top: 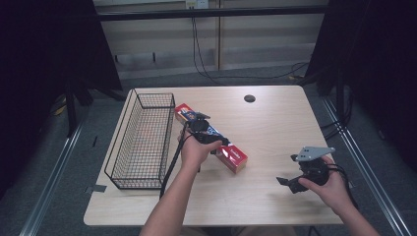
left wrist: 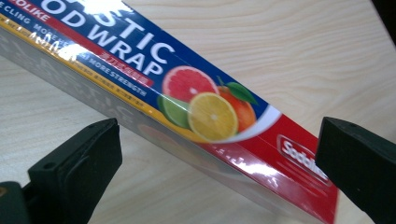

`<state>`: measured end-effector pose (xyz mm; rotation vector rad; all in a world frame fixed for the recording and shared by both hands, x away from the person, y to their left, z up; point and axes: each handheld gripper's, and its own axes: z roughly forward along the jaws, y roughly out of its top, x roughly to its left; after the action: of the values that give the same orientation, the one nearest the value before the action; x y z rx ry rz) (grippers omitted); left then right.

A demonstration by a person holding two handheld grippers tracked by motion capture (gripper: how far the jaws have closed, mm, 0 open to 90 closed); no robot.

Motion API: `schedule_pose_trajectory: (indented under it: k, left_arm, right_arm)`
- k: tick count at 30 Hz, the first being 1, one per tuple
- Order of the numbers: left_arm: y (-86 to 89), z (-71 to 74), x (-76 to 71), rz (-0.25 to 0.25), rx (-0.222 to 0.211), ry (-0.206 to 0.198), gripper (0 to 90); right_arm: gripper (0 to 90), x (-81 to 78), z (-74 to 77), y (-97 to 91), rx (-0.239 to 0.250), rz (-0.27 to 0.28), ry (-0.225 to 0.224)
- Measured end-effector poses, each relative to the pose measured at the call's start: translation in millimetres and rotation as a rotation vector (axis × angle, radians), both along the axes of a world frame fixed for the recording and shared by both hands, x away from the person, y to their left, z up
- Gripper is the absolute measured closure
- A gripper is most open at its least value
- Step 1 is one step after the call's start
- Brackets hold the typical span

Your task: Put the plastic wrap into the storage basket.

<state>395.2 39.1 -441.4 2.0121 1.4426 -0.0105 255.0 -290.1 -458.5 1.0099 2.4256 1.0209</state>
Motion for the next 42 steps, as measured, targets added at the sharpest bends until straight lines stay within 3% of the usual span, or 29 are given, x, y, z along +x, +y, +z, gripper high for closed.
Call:
schedule_pose_trajectory:
  k: [4,12,21,31,42]
  left_arm:
    - [-3.1,-3.5,9.2,0.044,0.021,0.019,2.0]
    - [-7.7,-8.7,20.5,0.085,0.049,0.016,1.8]
    - [-7.3,-13.0,31.3,0.185,0.045,0.022,0.4]
    - [-11.9,-18.0,33.7,0.235,0.061,0.032,0.2]
    - [-12.1,-21.7,36.6,0.249,0.071,0.039,0.0]
  right_arm:
    - [3.4,0.2,0.0,0.7,0.003,0.0,0.006]
    - [3.5,-0.1,-0.2,1.1,0.0,0.002,0.001]
    - [3.5,0.3,0.3,1.5,0.006,0.008,-0.006]
    - [3.5,0.3,0.1,1.7,0.01,0.01,-0.006]
    - [3.4,-0.1,0.5,2.2,0.018,0.012,-0.01]
